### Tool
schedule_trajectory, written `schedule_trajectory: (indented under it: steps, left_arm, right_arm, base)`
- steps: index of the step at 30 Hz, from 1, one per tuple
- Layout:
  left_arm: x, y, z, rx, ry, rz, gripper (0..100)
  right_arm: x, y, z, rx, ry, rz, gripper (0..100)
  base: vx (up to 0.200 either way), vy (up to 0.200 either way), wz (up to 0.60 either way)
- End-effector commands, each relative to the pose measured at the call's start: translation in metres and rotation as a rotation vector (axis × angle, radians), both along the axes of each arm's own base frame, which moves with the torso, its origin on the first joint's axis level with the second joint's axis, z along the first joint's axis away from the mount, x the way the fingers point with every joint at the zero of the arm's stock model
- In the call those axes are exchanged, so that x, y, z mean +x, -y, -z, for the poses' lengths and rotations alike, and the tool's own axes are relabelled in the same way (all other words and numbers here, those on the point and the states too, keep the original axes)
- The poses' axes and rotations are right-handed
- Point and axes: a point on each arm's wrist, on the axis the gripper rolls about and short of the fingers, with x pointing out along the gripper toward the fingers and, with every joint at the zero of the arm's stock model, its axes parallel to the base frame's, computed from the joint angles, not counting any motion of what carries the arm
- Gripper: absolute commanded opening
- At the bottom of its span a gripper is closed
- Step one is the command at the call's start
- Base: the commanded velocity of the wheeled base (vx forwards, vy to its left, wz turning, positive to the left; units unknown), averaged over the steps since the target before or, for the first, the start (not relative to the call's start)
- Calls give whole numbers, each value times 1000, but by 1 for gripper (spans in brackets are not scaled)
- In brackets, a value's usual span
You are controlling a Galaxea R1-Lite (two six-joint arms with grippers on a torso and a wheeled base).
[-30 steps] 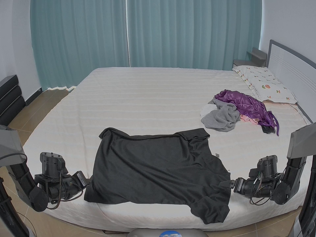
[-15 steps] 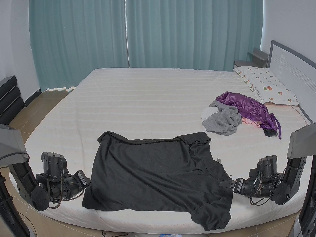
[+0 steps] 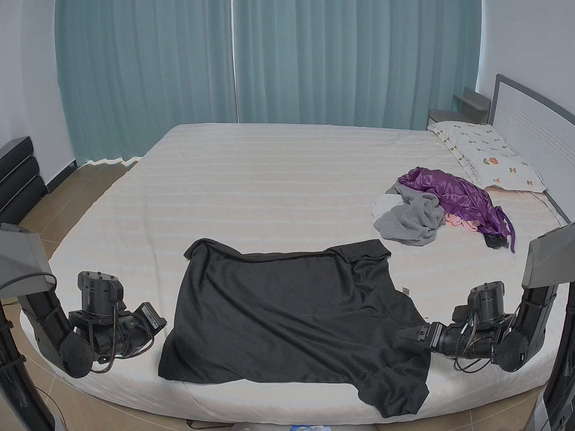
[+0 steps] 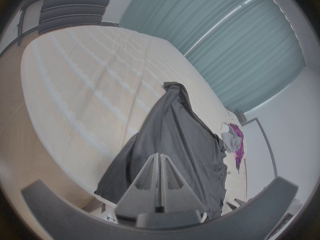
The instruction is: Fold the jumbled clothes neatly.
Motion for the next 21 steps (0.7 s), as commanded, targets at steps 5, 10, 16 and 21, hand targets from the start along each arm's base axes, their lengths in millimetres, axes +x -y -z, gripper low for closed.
schedule_trajectory:
  steps: [5, 10, 16, 21]
  left_arm:
    - [7, 2, 1, -43, -3, -30, 0]
    - [8, 3, 3, -47, -7, -29, 0]
    - [17, 4, 0, -50, 22, -30, 100]
    - [48, 4, -12, -55, 112, -34, 100]
  right_arm:
    - [1, 0, -1, 1, 5, 0, 100]
    - [0, 0, -1, 1, 3, 0, 100]
    - [0, 0, 0, 1, 1, 0, 100]
    - [1, -3, -1, 5, 6, -6, 100]
  base:
    - [0, 0, 0]
    - [0, 0, 0]
    - [0, 0, 0]
    - [0, 0, 0]
